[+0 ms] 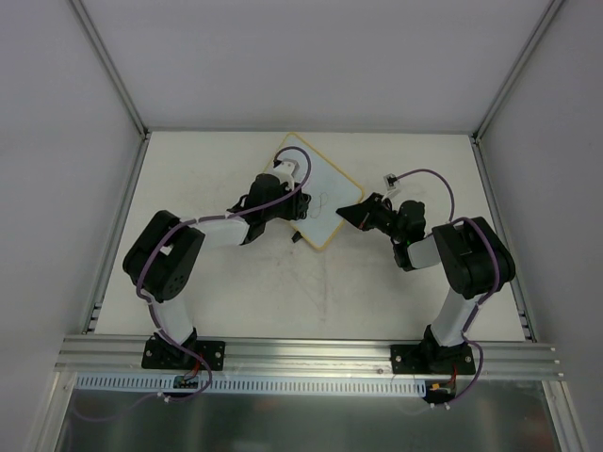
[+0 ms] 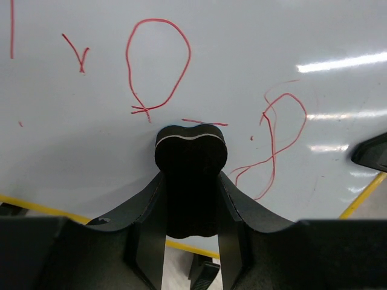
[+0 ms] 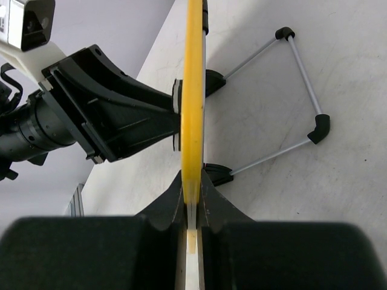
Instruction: Erase the whiteboard
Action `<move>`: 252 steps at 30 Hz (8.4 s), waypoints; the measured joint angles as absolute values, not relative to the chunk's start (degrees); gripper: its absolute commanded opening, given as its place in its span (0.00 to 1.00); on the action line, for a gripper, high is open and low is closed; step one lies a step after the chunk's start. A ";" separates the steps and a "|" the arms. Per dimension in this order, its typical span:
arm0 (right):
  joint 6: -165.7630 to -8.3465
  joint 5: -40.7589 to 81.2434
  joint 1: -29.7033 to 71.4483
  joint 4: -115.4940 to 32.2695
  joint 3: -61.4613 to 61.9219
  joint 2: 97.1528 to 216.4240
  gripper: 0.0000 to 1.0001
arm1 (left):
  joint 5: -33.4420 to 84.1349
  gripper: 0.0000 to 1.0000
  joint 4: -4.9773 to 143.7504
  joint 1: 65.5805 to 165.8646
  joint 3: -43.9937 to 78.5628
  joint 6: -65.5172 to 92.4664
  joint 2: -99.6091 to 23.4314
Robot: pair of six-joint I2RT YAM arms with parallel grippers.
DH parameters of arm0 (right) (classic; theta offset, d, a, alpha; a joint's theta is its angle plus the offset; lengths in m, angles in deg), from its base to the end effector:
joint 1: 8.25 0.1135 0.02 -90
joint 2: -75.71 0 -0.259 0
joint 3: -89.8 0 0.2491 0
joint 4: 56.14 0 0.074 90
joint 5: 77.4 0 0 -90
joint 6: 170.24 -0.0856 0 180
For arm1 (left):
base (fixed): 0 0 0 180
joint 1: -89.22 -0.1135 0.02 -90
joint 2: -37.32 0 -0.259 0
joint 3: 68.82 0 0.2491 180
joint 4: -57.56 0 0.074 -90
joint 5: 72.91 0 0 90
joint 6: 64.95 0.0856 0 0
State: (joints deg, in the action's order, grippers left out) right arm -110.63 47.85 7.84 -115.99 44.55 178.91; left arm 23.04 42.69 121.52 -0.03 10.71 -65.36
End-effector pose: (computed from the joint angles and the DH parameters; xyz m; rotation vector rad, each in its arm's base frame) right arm 0.3276 0.1459 0.1593 -0.3164 1.6229 1.0994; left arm 0.3622 -0.2395 0.1754 0.3763 1.9179 -0.6445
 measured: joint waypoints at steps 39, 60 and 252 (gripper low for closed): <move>-110.15 46.97 7.93 -114.96 44.14 178.91 0.00 | 22.82 0.00 49.43 126.63 5.74 14.97 -66.14; -110.24 47.71 8.43 -115.70 44.03 178.91 0.00 | 16.24 0.00 53.05 117.45 5.98 14.77 -67.02; -111.66 47.61 9.24 -114.78 43.40 178.82 0.00 | 21.53 0.00 61.73 116.07 19.07 9.13 -71.37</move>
State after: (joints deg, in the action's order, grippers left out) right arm -111.66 47.61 9.24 -114.78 43.40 178.82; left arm 21.53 61.73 116.07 19.07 9.13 -71.37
